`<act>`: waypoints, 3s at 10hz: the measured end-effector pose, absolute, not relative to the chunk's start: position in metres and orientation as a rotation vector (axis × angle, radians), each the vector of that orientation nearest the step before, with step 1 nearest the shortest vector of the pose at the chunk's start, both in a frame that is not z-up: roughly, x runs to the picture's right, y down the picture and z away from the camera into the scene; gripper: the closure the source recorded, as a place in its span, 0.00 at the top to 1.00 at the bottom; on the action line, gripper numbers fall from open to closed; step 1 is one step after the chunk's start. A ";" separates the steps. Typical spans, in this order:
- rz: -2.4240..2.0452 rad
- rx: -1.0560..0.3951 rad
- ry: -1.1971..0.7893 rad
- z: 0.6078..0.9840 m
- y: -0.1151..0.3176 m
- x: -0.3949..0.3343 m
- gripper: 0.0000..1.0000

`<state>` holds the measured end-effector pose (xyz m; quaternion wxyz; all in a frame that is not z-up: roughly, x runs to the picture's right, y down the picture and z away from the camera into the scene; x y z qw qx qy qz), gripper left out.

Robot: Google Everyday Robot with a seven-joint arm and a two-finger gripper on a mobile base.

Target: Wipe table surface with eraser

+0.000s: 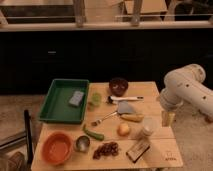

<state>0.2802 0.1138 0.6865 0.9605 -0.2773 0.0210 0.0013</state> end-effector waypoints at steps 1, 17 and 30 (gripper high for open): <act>-0.040 -0.557 0.041 0.691 0.123 0.276 0.80; -0.368 -0.521 0.004 0.691 0.199 0.236 0.80; -0.585 -0.495 -0.114 0.708 0.240 0.203 0.80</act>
